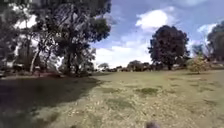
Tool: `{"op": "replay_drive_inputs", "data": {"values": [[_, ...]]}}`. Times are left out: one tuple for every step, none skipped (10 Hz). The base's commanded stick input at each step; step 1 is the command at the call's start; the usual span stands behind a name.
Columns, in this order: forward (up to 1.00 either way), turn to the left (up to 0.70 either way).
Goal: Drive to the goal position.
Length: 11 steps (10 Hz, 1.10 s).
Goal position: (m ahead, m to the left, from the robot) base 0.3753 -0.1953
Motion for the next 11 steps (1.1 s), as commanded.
{"op": "replay_drive_inputs", "data": {"values": [[0.7,0.35],[0.7,0.35],[0.7,0.35],[0.7,0.35],[0.7,0.35],[0.7,0.35],[0.7,0.35],[0.7,0.29],[0.7,0.15],[0.7,0.0],[0.7,0.0]]}}
